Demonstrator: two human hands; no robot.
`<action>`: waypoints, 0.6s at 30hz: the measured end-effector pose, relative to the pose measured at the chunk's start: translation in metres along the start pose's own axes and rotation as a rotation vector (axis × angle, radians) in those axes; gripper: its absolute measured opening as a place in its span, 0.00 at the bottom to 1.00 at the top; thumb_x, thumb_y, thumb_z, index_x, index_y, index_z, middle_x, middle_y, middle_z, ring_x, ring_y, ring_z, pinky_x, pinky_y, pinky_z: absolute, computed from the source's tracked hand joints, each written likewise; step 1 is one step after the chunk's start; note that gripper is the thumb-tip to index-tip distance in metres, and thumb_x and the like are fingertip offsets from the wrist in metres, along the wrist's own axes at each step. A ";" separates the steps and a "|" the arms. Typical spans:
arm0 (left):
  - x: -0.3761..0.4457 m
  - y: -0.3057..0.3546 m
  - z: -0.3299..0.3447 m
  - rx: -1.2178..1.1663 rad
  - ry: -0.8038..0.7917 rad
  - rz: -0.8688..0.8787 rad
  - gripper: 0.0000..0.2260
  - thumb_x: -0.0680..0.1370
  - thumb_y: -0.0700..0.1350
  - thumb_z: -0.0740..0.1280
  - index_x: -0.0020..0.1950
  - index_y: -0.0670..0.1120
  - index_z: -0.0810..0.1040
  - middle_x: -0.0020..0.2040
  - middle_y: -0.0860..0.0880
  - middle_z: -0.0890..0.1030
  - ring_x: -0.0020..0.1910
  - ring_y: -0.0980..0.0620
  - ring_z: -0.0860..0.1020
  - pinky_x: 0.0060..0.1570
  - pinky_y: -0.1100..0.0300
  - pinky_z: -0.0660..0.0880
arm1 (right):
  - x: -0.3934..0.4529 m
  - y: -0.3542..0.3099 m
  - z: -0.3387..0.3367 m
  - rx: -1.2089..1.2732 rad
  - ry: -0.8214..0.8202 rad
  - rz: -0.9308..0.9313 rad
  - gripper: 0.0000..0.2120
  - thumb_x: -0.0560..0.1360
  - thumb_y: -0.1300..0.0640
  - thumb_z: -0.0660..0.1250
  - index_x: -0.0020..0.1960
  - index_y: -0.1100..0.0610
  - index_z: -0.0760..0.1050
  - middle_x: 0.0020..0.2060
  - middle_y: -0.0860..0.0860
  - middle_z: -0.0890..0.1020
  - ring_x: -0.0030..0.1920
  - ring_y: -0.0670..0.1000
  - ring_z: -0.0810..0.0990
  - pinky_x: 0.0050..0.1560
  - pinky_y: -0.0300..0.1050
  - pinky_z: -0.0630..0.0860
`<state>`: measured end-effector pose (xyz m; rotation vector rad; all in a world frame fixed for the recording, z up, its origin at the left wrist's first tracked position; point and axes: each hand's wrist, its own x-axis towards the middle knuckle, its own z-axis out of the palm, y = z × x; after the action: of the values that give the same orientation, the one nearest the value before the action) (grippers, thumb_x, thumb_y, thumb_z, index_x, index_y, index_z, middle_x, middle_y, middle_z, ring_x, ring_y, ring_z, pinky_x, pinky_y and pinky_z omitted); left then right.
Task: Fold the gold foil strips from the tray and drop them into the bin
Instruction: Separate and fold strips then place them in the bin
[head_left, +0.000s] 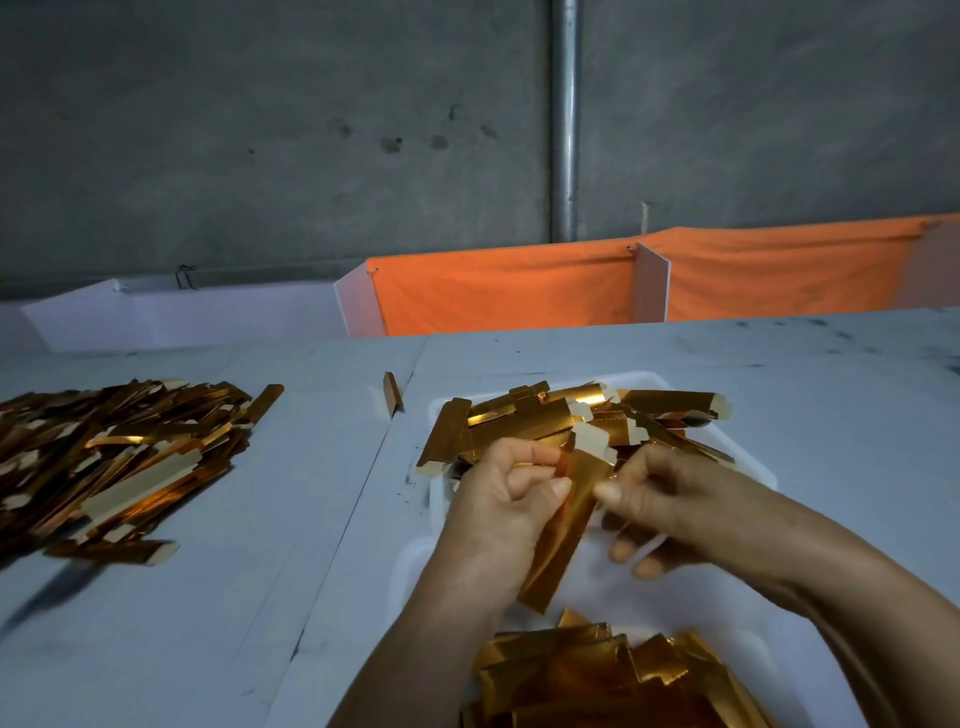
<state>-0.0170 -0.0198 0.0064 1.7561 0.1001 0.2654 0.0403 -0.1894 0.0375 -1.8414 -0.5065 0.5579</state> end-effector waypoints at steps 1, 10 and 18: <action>-0.001 0.001 0.001 0.034 -0.019 0.007 0.08 0.79 0.47 0.65 0.55 0.59 0.74 0.50 0.57 0.83 0.53 0.54 0.80 0.52 0.55 0.77 | 0.001 0.000 -0.003 0.041 0.076 -0.005 0.22 0.66 0.43 0.69 0.49 0.60 0.75 0.41 0.55 0.82 0.37 0.49 0.83 0.36 0.39 0.79; -0.008 0.008 0.012 0.304 -0.178 0.150 0.19 0.75 0.55 0.68 0.65 0.62 0.70 0.53 0.66 0.76 0.55 0.64 0.74 0.53 0.66 0.73 | 0.003 0.001 -0.008 0.327 0.109 -0.040 0.04 0.77 0.63 0.64 0.50 0.63 0.76 0.28 0.54 0.79 0.26 0.47 0.76 0.27 0.36 0.75; -0.006 0.005 0.015 0.578 -0.041 0.277 0.25 0.76 0.57 0.65 0.72 0.60 0.63 0.64 0.61 0.69 0.62 0.60 0.68 0.60 0.64 0.70 | -0.004 -0.002 -0.005 0.004 0.149 -0.171 0.03 0.76 0.57 0.66 0.46 0.53 0.79 0.41 0.52 0.82 0.39 0.47 0.83 0.37 0.37 0.77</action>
<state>-0.0198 -0.0366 0.0081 2.3526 -0.1096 0.4314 0.0404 -0.1946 0.0417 -1.7995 -0.5550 0.3041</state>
